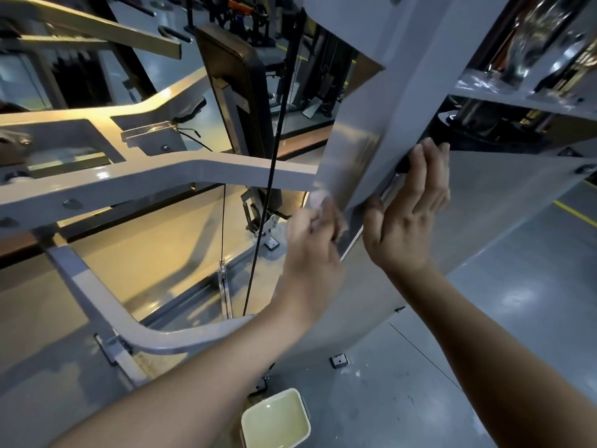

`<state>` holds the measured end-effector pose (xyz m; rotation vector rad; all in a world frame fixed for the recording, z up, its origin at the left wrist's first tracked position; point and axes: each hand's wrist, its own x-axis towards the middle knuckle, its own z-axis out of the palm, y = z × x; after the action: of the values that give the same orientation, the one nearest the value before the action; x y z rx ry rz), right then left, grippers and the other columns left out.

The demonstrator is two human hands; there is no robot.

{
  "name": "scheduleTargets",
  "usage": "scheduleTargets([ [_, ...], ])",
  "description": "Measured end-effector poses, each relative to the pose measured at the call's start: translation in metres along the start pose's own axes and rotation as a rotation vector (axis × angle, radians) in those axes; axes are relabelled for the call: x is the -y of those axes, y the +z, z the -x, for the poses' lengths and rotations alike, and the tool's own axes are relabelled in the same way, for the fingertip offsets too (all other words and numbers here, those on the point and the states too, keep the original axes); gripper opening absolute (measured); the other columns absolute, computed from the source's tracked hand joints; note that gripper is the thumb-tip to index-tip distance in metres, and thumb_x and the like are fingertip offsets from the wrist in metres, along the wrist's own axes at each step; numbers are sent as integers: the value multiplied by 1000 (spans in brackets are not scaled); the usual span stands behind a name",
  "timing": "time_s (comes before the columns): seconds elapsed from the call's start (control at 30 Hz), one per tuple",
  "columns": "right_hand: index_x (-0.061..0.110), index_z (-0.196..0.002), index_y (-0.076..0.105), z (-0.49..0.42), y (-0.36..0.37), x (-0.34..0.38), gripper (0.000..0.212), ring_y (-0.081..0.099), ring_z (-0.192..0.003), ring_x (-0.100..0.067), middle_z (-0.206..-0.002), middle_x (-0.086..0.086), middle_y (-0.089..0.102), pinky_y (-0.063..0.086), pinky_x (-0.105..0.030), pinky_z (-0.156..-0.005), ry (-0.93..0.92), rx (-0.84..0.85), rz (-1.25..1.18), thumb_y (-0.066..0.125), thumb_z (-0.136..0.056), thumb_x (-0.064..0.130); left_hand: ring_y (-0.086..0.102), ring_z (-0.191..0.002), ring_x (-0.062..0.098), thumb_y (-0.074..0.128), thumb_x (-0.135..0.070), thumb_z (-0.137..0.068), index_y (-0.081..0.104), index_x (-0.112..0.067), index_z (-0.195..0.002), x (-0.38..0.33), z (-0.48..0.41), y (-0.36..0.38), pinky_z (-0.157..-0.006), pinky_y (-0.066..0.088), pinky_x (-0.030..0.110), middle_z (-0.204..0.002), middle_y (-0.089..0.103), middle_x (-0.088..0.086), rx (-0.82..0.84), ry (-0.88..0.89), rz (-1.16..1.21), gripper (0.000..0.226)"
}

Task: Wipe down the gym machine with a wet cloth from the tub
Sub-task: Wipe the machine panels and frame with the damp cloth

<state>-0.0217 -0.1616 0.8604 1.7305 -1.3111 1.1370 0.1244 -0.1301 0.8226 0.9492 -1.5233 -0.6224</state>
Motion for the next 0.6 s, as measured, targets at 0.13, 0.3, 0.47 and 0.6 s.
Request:
scheduleTargets([
  [0.13, -9, -147, 29, 1, 4, -3, 63, 27, -146, -51, -152, -32, 33, 24, -54, -121, -16, -22, -5, 39, -97, 28, 52, -102, 22, 48, -24, -109, 66, -25, -115, 17, 4, 2, -92, 45, 32, -109, 49, 3, 114, -24, -110, 19],
  [0.3, -6, -149, 27, 2, 6, -8, 62, 25, -149, -48, -155, -26, 26, 26, -57, -119, -29, -13, -11, 33, -101, 34, 46, -94, 8, 44, 7, -97, 51, -5, -141, 37, 6, 2, -85, 38, 24, -99, 41, -13, 143, -181, -88, 46],
  [0.47, -4, -148, 29, 1, 8, -10, 61, 26, -148, -45, -154, -23, 27, 30, -60, -116, -33, -42, 7, 33, -101, 35, 51, -105, 29, 44, 2, -98, 41, -2, -153, -32, -57, 3, -99, 45, 32, -110, 45, 9, -20, 199, -39, 55],
  [0.6, -2, -148, 29, 2, 8, -13, 60, 24, -149, -42, -154, -21, 27, 28, -56, -118, -49, -38, 27, 32, -103, 38, 51, -109, 32, 49, 9, -90, 26, -9, -160, 17, -25, 5, -97, 46, 36, -120, 39, 4, 67, 197, -212, 75],
])
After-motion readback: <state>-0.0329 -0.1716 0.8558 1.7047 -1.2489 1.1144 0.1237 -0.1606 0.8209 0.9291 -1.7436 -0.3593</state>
